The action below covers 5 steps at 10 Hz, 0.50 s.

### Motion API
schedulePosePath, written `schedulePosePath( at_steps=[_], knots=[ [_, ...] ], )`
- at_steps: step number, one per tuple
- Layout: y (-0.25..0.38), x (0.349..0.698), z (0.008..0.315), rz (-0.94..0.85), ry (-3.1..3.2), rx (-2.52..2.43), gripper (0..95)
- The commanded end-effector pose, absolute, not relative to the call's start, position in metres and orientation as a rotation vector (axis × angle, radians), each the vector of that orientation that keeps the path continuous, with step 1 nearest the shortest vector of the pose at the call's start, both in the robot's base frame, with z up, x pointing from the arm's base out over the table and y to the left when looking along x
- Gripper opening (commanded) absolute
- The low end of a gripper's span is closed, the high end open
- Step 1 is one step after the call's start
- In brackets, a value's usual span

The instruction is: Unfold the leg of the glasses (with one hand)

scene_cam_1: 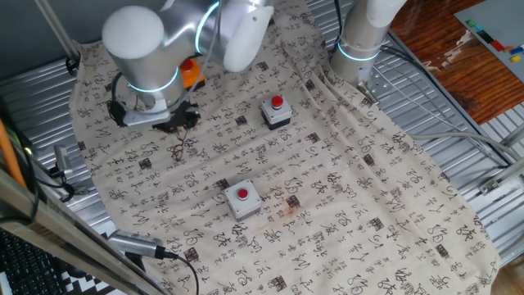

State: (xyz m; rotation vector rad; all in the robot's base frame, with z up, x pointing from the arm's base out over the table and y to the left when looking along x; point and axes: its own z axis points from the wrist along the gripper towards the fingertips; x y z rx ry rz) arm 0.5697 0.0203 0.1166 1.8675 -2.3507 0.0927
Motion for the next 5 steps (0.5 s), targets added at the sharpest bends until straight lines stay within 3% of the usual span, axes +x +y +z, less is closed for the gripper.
schedulePosePath(
  at_steps=[1, 5],
  knots=[
    [0.0222, 0.5697, 0.1133, 0.104, -2.35, 1.871, 19.0],
    [0.0236, 0.5785, 0.1072, 0.161, -2.342, 1.928, 19.0]
  ],
)
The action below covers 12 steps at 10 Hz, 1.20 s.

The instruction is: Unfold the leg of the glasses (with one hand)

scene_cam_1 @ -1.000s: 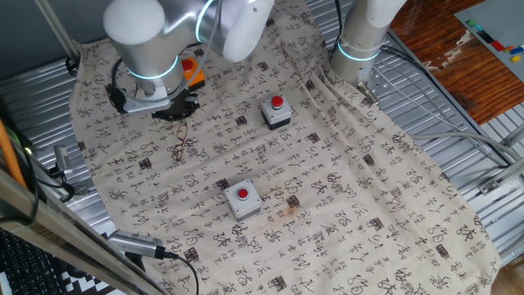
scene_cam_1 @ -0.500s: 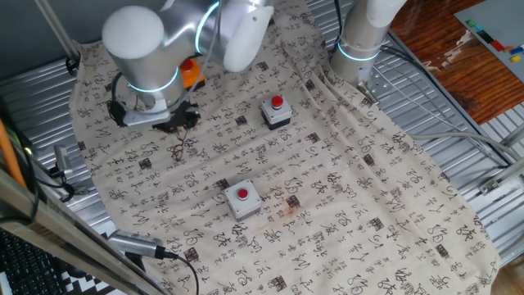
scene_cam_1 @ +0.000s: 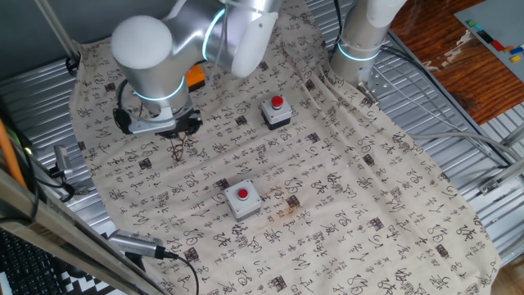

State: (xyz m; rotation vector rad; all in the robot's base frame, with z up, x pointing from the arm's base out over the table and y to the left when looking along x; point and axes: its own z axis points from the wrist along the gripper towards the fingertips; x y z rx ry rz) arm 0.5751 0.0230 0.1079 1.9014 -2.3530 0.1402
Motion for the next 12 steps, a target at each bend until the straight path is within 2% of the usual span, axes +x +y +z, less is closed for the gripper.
schedulePosePath(
  at_steps=[1, 4, 6, 12],
  knots=[
    [0.024, 0.58, 0.107, 0.166, -2.335, 1.937, 19.0],
    [0.022, 0.575, 0.106, 0.127, -2.396, 1.881, 19.0],
    [0.022, 0.557, 0.113, 0.098, -2.433, 1.849, 19.0],
    [0.023, 0.56, 0.113, 0.128, -2.508, 1.723, 19.0]
  ],
)
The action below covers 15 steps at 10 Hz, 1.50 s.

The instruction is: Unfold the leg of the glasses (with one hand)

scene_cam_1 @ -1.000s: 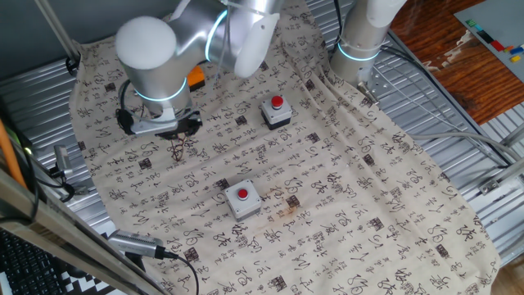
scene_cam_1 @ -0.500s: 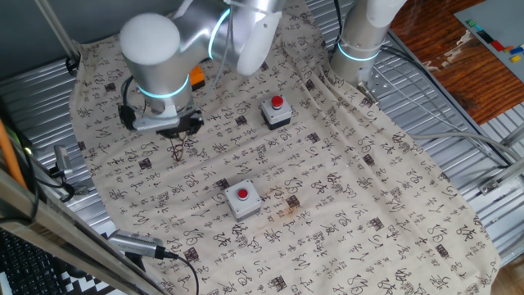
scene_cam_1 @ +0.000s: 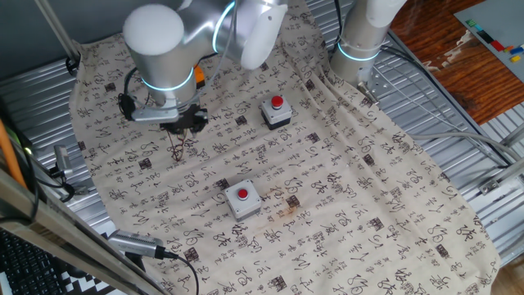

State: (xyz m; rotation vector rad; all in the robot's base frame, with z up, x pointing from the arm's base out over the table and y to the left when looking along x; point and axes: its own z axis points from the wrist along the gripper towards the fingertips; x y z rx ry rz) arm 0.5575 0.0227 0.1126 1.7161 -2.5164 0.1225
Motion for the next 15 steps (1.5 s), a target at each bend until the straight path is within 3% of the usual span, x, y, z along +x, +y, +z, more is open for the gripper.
schedulePosePath(
  at_steps=[1, 6, 15],
  knots=[
    [0.022, 0.568, 0.111, 0.136, -2.481, 1.747, 19.0],
    [0.023, 0.593, 0.103, 0.151, -2.425, 1.81, 19.0],
    [0.004, 0.604, 0.092, 0.174, -2.343, 1.937, 19.0]
  ],
)
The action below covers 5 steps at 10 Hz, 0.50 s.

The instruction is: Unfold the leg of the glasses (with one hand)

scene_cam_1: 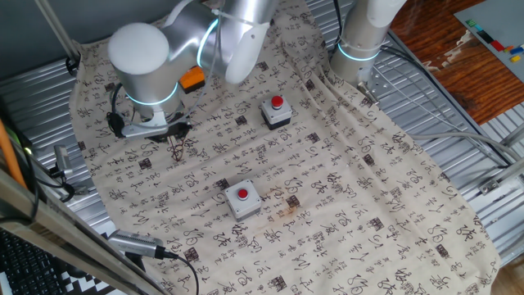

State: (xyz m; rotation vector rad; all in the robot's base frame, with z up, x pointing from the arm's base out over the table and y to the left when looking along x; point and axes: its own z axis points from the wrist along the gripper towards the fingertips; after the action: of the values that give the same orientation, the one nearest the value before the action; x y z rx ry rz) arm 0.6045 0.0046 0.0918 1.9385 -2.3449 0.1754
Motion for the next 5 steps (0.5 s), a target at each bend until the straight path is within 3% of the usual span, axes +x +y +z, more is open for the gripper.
schedulePosePath(
  at_steps=[1, 4, 5],
  knots=[
    [0.0019, 0.6025, 0.0905, 0.171, -2.346, 1.931, 19.0],
    [-0.0038, 0.5943, 0.0845, 0.149, -2.368, 1.923, 19.0],
    [-0.004, 0.5931, 0.0838, 0.137, -2.383, 1.904, 0.0]
  ],
)
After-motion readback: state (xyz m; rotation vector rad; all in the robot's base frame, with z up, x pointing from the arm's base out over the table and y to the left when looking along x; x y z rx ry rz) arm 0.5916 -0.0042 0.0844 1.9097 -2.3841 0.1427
